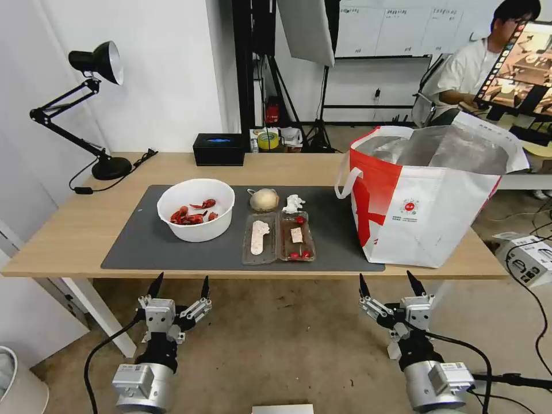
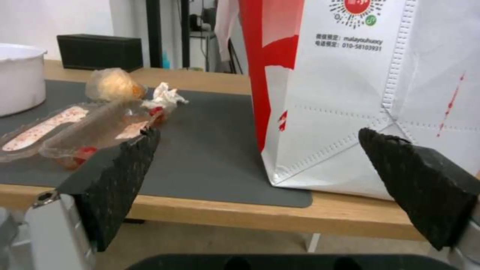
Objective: Pick up the trash from the table and place it into the takeout bag.
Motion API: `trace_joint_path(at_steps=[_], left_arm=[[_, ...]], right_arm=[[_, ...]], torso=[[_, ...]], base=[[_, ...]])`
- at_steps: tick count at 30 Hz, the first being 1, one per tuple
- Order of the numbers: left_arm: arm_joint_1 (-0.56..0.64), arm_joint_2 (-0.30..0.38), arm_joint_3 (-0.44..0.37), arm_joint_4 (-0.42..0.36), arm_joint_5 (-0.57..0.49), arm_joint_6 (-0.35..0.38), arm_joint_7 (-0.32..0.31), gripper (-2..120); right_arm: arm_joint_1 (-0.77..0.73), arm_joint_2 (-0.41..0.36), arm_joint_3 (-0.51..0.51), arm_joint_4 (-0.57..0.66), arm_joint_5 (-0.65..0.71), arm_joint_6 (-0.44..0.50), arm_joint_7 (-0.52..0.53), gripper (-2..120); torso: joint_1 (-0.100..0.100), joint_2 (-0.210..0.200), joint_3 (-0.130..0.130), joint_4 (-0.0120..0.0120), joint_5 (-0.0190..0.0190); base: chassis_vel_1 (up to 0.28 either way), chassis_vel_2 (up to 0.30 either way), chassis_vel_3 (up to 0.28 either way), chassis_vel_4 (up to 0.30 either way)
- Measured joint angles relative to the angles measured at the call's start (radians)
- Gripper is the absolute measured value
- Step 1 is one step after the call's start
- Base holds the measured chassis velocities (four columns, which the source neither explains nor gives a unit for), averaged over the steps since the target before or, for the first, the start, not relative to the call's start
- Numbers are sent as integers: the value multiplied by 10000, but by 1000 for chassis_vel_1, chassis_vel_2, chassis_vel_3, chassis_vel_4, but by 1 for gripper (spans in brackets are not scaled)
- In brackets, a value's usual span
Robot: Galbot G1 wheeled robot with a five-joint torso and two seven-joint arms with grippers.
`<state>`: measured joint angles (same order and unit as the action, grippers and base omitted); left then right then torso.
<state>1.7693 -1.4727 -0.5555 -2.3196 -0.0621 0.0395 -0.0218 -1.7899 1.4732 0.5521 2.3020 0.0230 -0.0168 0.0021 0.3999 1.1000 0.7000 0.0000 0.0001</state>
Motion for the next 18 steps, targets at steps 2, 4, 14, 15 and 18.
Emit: trace_joint_path(at_steps=[2,4,14,15,18], left_arm=[[-65,55,-13,-41,-121,76,-43,100],[-569,500,-110,-364,-1125,724,-396,100],[-1720,1510,-326,-1096,-3393,2194,-1203,100],[-1952,1690,-319,-1187,-3901,2371,-1302,100],[-1985,1716,-243,-1131,-4080,2378,-1254,100]], right_arm=[[54,-124,18,19,101,-81,15,100],[461,-1009,155,164,875,-687,150,100],[1422,-3152,469,507,2748,-2156,466,100],[1678,-3722,555,590,3242,-2542,552,100],[2058,-4581,685,728,3996,-3127,674,100]], torso=[[0,0,0,0,0],[1,0,1,2,-1],[1,-1,1,0,0],[1,0,1,-3,5],[1,0,1,0,0]], base=[[0,0,0,0],[0,0,0,0],[0,0,0,0],[0,0,0,0],[0,0,0,0]])
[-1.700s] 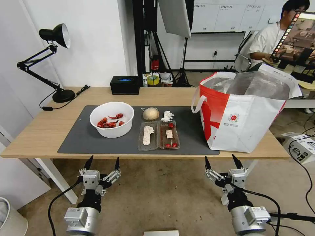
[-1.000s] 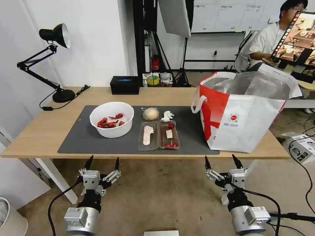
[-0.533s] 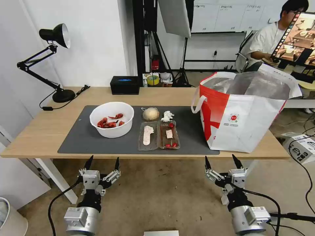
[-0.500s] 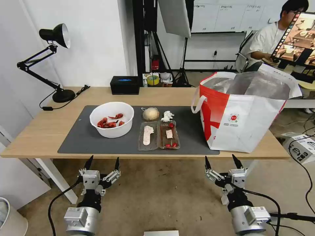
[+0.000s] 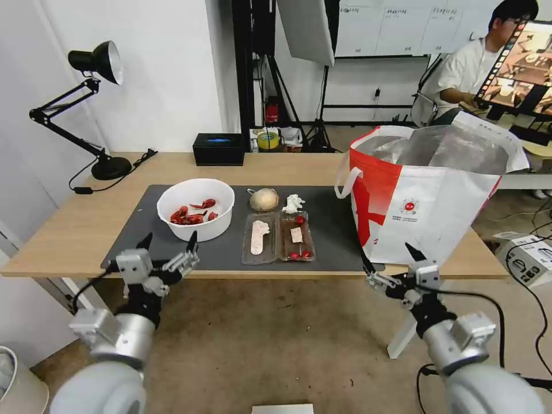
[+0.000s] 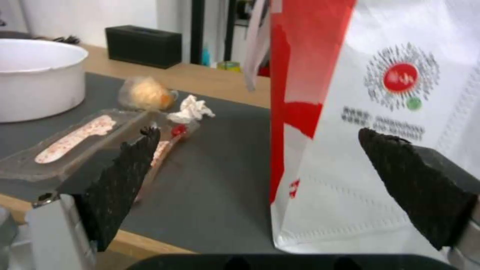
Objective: Pick up the trash from the table and place it into the takeout bag.
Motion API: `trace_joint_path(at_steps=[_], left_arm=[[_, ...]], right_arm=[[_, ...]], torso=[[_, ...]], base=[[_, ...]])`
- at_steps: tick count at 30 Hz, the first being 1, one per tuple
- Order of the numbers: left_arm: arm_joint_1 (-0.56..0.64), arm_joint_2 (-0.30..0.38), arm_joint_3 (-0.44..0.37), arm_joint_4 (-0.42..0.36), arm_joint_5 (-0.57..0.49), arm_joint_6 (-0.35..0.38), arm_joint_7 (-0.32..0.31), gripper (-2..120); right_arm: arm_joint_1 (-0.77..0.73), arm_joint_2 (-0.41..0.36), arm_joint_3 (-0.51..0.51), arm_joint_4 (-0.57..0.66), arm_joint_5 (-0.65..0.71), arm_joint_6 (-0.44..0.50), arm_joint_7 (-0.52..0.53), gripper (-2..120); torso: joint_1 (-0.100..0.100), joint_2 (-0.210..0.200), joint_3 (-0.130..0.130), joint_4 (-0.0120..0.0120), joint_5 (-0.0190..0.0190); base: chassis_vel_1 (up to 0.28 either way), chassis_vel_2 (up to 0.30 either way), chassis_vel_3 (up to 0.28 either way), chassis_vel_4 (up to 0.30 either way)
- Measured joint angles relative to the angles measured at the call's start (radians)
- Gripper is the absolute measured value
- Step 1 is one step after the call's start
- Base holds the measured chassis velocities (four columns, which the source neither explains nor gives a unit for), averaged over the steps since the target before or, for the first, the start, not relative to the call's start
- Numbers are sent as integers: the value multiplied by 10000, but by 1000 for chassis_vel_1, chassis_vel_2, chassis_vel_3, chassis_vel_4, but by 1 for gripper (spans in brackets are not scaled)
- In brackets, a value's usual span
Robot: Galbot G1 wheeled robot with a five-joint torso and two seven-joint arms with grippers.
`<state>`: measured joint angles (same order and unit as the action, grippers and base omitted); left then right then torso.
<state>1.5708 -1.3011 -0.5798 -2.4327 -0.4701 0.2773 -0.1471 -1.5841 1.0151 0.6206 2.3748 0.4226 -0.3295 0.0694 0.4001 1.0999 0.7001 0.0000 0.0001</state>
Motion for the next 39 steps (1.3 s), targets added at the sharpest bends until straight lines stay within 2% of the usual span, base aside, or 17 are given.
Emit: trace_joint_path(at_steps=[2,6,18,29,31,35,38,39], left_arm=[[10,0,20,29,-11,-2,20,100],[45,-27,53,76,-9,-2,30,100],[182,-172,152,154,-57,118,25,100],[234,-305,292,314,-514,283,-103,100],[181,-380,350,649,-898,307,-372,100],[158,-431,380,733,-1026,425,-547,100],[85,-620,497,778,-2114,838,-1242,100],[85,-620,497,778,-2114,838,-1242,100]], right_arm=[[320,-685,54,75,598,-411,117,100],[464,-990,-54,8,878,-538,189,100],[478,-831,-266,-245,816,-534,151,100],[534,-543,-540,-534,552,-479,118,100],[582,-369,-709,-633,372,-456,114,100],[596,-299,-771,-668,261,-450,113,100],[613,-229,-881,-743,81,-435,108,100],[613,-229,-881,-743,81,-435,108,100]], torso=[[0,0,0,0,-4],[1,0,0,1,0],[0,0,0,0,-1],[0,0,-1,0,-1],[0,0,-1,0,-2],[0,0,-1,0,-2],[-1,0,-1,0,-1],[-1,0,-1,0,-1]], base=[[0,0,0,0],[0,0,0,0],[0,0,0,0],[0,0,0,0],[0,0,0,0],[0,0,0,0],[0,0,0,0],[0,0,0,0]])
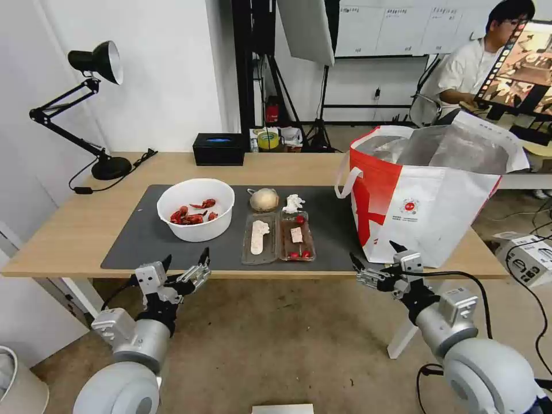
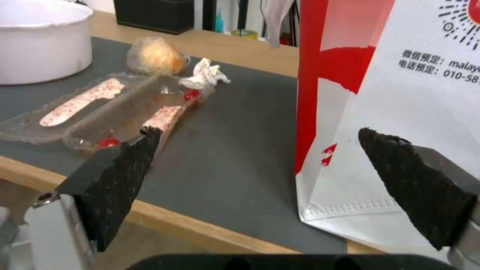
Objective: Pick up the trash from the table and place it into the takeout bag.
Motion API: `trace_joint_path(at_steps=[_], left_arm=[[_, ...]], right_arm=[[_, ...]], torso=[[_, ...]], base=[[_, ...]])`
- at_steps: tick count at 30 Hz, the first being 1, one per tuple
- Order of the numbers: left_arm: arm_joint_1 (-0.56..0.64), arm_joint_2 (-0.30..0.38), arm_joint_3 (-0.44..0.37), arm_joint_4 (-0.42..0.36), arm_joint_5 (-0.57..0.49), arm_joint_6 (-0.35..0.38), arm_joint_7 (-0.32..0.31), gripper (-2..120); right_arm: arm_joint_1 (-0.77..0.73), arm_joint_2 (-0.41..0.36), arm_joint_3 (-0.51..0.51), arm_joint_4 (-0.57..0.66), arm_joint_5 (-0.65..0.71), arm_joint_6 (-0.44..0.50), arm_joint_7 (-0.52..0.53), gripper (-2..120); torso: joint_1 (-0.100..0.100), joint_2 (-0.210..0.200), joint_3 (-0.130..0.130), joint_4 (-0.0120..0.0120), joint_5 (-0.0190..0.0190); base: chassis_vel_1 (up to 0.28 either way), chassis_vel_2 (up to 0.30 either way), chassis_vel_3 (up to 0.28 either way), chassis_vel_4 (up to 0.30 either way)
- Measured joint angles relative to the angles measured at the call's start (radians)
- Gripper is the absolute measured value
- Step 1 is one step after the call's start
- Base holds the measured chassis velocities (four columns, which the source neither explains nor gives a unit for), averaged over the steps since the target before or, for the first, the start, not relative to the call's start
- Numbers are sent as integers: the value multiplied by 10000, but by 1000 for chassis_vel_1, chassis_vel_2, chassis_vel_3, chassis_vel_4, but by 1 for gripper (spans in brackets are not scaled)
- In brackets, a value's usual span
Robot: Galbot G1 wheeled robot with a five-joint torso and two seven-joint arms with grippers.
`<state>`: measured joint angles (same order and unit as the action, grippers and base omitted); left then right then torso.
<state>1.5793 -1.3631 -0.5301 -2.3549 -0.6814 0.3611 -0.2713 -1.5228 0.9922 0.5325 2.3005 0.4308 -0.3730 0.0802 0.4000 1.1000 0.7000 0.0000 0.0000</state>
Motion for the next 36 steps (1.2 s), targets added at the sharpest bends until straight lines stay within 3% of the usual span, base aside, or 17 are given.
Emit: trace_joint_path(at_steps=[3,6,7,10,11,13,20,28,36], left_arm=[[-95,-70,87,-31,-861,194,-541,100],[-299,-122,204,-165,-2444,408,-1300,100],[-299,-122,204,-165,-2444,408,-1300,100],[-579,-173,368,-319,-4457,469,-2146,100],[-579,-173,368,-319,-4457,469,-2146,100],[-730,-320,525,-379,-5343,417,-2861,100],[-936,-475,987,-301,-6004,142,-3509,100],[-1384,-524,1551,21,-6682,-453,-3477,100],[-1658,-801,2384,448,-6474,-734,-3473,100]], right_arm=[[8,1,-11,-14,-35,8,-1,100],[-2,-29,-1,-15,-93,17,-2,100],[-2,-29,-1,-15,-93,17,-2,100],[-37,-71,83,-5,-117,21,-2,100],[-37,-71,83,-5,-117,21,-2,100],[1,-209,89,-6,-116,24,-2,100],[-162,-231,183,2,-116,41,-5,100],[-436,-132,237,56,-264,55,-9,100],[-639,15,307,59,-453,57,-12,100]], torso=[[0,0,0,0,0],[1,0,0,0,0],[1,0,0,0,0],[0,0,0,-1,1],[0,0,0,-1,1],[0,0,0,1,0],[0,0,0,0,0],[0,0,-1,0,1],[0,0,-1,0,1]], base=[[0,0,0,0],[0,0,0,0],[0,0,0,0],[0,0,0,0],[0,0,0,0],[0,0,0,0],[0,0,0,0],[0,0,0,0],[0,0,0,0]])
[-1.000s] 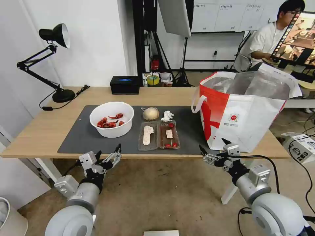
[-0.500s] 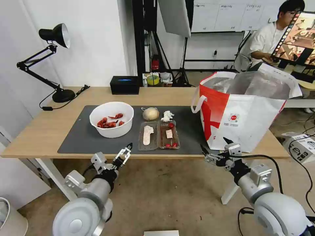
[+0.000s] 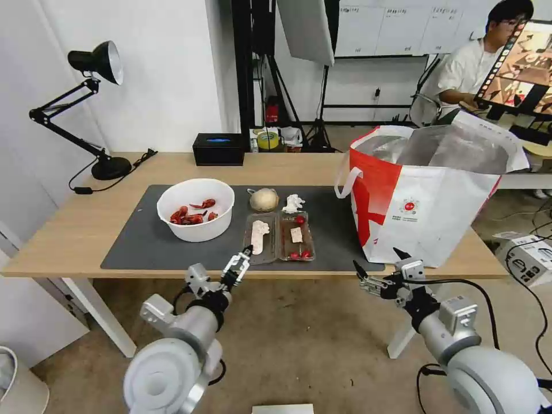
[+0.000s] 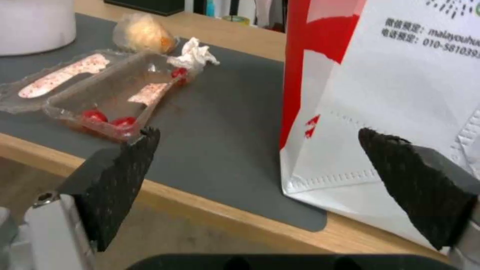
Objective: Pick up the trash from the table and place it into the takeout bag.
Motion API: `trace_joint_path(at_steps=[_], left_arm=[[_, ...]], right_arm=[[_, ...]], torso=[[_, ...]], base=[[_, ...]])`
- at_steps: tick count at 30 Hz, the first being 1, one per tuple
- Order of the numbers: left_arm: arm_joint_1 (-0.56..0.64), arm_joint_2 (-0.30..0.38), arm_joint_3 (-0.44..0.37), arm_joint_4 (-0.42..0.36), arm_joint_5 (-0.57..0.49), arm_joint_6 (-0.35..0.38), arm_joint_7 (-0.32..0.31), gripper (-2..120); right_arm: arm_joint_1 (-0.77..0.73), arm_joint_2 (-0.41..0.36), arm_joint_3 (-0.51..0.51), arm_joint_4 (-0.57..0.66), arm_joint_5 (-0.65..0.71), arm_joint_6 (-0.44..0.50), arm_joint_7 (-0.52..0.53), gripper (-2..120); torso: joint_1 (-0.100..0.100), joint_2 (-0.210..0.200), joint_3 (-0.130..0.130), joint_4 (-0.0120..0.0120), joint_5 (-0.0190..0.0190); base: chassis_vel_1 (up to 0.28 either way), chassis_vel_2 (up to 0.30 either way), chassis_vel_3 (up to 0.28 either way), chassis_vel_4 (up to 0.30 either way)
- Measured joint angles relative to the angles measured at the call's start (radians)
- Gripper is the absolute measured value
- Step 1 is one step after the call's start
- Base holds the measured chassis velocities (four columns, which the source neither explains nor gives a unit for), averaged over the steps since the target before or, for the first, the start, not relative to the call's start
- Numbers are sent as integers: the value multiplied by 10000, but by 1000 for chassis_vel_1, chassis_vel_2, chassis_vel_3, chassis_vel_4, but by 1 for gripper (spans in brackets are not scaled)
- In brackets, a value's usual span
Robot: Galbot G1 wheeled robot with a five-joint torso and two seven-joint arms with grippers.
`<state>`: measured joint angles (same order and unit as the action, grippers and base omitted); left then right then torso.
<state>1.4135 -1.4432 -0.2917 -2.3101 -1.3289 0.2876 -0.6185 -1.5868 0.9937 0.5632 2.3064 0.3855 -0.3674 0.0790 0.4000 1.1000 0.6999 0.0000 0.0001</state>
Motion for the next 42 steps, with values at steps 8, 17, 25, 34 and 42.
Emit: trace_joint_path(at_steps=[8,17,25,34,42], left_arm=[[-471,-240,552,422,105,-114,0,100],[-987,-542,828,938,78,-234,-276,100],[-1290,-662,913,1221,46,-352,-421,100],[-1468,-883,1105,1537,133,-354,-488,100],[-1776,-1111,1274,1901,216,-391,-581,100]], right_arm=[[-213,62,131,1,-111,19,-66,100],[-233,172,137,-69,-212,29,-69,100],[-300,324,123,-107,-303,62,-69,100],[-423,360,180,-137,-353,281,-76,100],[-494,424,228,-136,-363,313,-88,100]], torso=[[1,0,0,-1,0],[0,0,1,0,-1],[1,0,1,0,-1],[0,0,1,0,-1],[0,0,1,0,-1]], base=[[0,0,0,0],[0,0,0,0],[0,0,0,0],[0,0,0,0],[0,0,0,0]])
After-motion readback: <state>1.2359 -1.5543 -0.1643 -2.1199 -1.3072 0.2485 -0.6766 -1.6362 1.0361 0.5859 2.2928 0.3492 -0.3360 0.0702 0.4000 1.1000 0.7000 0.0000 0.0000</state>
